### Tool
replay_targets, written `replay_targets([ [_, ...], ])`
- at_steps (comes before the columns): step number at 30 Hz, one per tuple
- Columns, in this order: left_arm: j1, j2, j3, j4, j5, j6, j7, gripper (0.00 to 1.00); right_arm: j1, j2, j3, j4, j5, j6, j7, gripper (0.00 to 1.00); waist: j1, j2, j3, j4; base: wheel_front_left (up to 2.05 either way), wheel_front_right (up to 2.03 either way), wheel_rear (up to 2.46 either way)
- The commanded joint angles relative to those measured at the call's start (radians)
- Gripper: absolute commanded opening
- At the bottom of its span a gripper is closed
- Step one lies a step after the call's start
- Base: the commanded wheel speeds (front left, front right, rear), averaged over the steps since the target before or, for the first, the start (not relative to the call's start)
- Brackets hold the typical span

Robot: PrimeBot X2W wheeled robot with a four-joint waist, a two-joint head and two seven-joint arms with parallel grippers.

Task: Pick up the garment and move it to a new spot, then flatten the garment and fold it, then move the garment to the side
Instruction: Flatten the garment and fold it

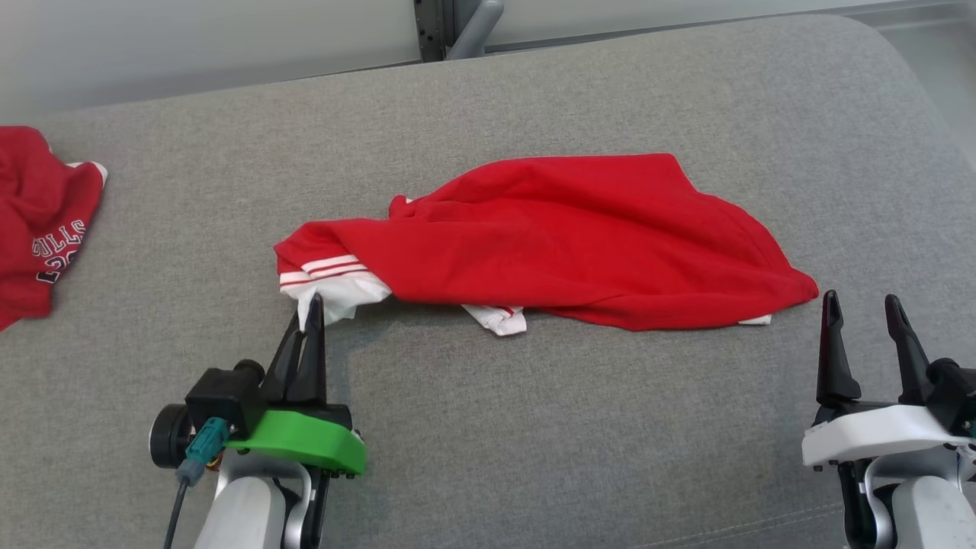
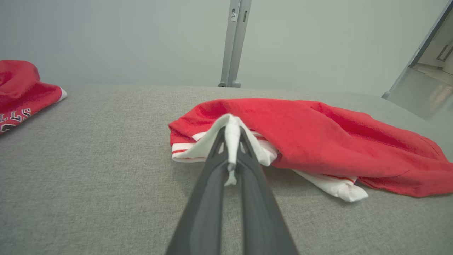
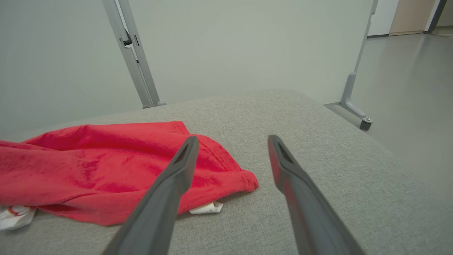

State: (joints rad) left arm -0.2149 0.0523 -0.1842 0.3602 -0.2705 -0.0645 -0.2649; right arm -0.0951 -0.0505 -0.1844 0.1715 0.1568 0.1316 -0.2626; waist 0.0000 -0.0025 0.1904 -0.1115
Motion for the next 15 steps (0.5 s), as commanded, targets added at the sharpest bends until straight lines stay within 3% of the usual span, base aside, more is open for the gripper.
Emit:
replay_targets([
  [1, 0.018, 0.001, 0.007, -0.065, 0.014, -0.007, 0.001, 0.0, 0.009, 0.0, -0.001, 0.006, 0.0, -0.002, -0.003, 1.0, 0.0, 0.0025, -0.014, 0.014, 0.0, 0.0, 0.0],
  [15, 0.095, 0.025, 0.021, -0.555, 0.062, 0.007, 0.009, 0.0, 0.036, 0.0, 0.008, 0.046, -0.008, -0.002, -0.003, 1.0, 0.0, 0.0025, -0.077, 0.043, 0.0, 0.0, 0.0],
])
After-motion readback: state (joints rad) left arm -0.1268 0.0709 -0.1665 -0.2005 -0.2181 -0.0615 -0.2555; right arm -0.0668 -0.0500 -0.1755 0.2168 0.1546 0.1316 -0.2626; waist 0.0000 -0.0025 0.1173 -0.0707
